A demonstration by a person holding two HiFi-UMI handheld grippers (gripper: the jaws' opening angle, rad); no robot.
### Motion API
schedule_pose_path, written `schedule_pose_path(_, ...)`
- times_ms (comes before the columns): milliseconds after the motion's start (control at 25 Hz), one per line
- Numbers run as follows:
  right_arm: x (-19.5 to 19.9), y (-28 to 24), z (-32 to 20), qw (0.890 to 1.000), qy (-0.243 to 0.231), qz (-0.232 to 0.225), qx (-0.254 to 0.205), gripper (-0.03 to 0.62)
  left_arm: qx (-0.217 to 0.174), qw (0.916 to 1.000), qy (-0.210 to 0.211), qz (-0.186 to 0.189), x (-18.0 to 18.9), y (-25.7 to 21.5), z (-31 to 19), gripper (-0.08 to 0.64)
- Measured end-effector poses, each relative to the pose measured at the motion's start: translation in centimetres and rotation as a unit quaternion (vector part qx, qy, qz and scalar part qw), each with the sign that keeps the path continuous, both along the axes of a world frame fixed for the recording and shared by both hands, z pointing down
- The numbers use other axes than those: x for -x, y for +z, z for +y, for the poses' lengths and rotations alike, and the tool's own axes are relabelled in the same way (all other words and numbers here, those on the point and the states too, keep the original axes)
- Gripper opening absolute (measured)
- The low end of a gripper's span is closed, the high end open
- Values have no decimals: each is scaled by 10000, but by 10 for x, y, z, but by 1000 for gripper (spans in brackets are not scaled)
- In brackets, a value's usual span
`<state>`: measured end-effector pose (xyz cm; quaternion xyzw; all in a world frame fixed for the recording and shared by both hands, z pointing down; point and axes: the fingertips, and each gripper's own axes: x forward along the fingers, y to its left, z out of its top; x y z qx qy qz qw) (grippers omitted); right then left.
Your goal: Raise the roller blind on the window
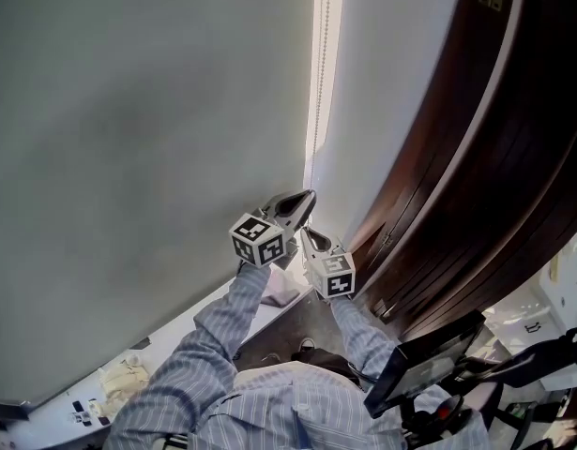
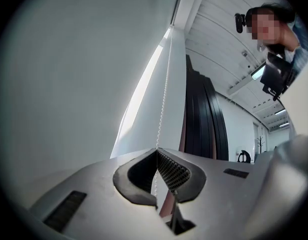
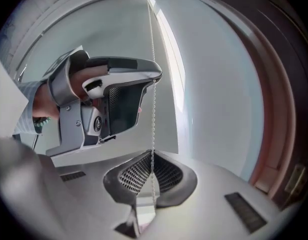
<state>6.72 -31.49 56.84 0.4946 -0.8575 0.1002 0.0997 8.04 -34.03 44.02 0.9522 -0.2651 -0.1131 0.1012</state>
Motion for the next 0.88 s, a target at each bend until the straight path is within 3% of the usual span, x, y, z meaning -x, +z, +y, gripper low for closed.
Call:
schedule_pose_path(200, -1, 76, 24, 9969, 74, 144, 768, 15, 678, 9972, 69, -308, -1, 78, 18, 6)
schedule_pose_path(400, -3, 65, 25, 9972, -262, 265, 648, 17, 775, 9966, -51, -258, -1, 80, 9, 6)
schedule_pose_path(520, -18, 23, 23, 9987, -282, 100, 408, 35, 749, 9965, -124, -357, 6, 79, -1, 6)
schedule_pose_path(640, -26, -48, 15, 9982, -545, -106, -227, 78, 759, 9964, -167, -339, 12, 80, -6, 6)
schedule_pose_path(880, -3, -239, -6, 9772, -1160, -101, -1774, 97, 720, 9968, -94, -330, 12, 79, -3, 6)
